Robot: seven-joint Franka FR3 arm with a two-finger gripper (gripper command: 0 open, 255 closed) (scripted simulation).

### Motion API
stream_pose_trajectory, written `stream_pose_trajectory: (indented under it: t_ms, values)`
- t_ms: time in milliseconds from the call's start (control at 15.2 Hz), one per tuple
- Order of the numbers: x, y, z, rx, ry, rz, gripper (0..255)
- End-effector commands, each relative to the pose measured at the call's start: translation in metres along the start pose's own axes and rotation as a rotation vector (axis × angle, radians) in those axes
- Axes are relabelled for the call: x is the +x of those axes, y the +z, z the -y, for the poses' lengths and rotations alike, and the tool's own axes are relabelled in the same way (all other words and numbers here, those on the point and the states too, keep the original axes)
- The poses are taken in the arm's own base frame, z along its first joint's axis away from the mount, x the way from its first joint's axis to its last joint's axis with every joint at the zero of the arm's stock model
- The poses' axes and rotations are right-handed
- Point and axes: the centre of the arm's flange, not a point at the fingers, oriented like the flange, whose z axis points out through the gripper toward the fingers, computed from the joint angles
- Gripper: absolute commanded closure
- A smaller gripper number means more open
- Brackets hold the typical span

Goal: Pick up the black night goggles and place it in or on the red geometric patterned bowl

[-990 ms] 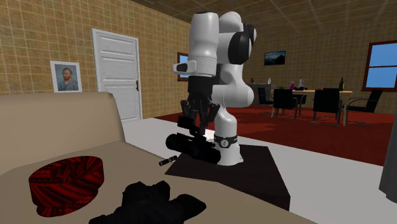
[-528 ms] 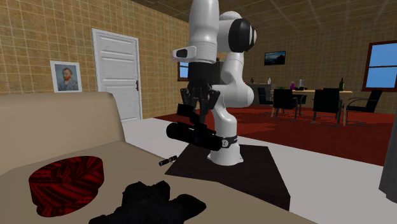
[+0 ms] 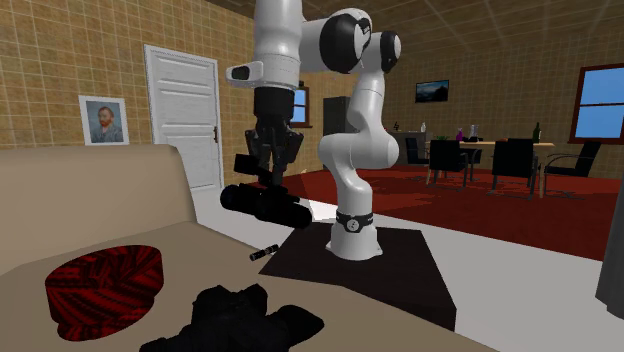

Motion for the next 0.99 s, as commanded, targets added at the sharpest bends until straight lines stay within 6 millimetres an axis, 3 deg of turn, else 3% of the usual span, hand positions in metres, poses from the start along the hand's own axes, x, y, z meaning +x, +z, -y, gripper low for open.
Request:
stream_pose_trajectory:
  t_ms: [0, 924]
  values:
    - [0.018, 0.002, -0.022, -0.001, -0.001, -0.001, 255]
    - [0.14, 0.001, -0.161, -0.001, -0.001, -0.001, 255]
